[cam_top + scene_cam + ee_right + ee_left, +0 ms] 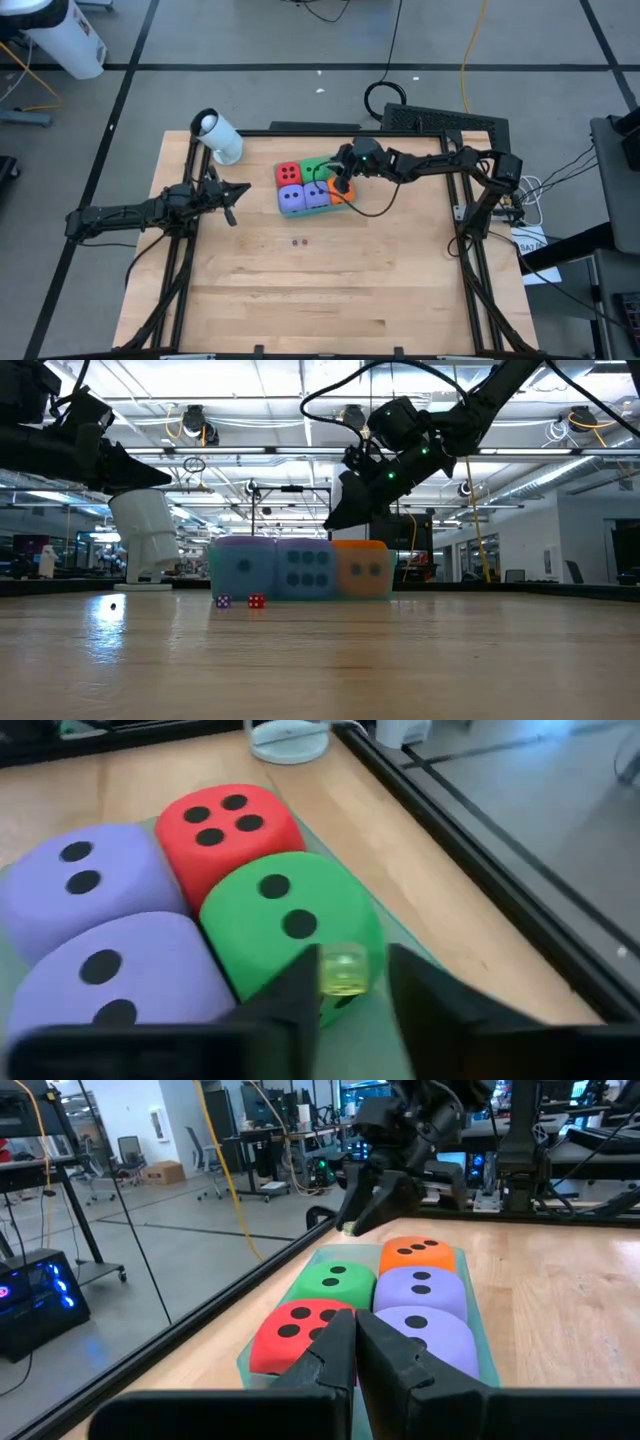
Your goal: Pick & Place Dice
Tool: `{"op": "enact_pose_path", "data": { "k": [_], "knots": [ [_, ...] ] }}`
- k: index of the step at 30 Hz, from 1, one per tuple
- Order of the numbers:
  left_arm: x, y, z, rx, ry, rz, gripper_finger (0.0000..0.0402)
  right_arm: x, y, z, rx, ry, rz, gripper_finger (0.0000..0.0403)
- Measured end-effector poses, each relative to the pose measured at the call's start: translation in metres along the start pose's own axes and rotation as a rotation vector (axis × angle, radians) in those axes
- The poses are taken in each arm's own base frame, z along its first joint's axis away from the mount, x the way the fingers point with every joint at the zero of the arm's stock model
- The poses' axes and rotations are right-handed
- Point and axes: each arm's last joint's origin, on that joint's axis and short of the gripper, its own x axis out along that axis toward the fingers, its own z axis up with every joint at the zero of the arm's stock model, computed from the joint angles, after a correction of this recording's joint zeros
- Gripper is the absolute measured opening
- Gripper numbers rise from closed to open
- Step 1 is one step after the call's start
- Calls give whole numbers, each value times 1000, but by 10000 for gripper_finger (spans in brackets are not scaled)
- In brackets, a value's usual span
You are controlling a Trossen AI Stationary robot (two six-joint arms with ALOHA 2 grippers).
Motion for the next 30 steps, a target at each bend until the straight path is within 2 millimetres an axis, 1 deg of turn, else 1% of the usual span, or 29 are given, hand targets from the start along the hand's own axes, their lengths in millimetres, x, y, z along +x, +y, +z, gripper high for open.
{"op": "enact_pose_path", "data": {
  "k": [4, 6, 8, 10, 12, 14, 19, 21, 25, 28, 30],
  "knots": [
    [0, 0, 0, 0, 0, 0, 24, 0, 9, 2, -54, -26, -11, 227],
    [0, 0, 0, -1, 0, 0, 24, 0, 12, 3, -87, -26, -44, 277],
    [0, 0, 0, -8, -1, -12, 24, 0, 14, 2, -143, -23, -50, 315],
    [0, -2, 0, -11, -1, -54, 21, -1, 17, 2, -184, -21, -88, 336],
    [0, -2, 1, -17, -4, -78, 12, -1, 20, 2, -229, -16, -137, 345],
    [0, -2, 5, -57, -8, -77, 4, -1, 22, 2, -266, -13, -142, 346],
    [3, -4, 20, -112, 14, -157, 4, -1, 23, 2, -326, -10, -141, 341],
    [8, -5, 27, -157, 45, -134, 4, -1, 23, 2, -357, -8, -141, 341],
    [24, -7, 36, -242, 141, -69, 4, -1, 21, 2, -381, -5, -148, 341],
    [43, -12, 40, -258, 234, -55, 3, -1, 17, 3, -381, -4, -156, 341],
    [58, -16, 44, -260, 261, -44, 7, -1, 16, 3, -382, -2, -159, 341]
  ]
}}
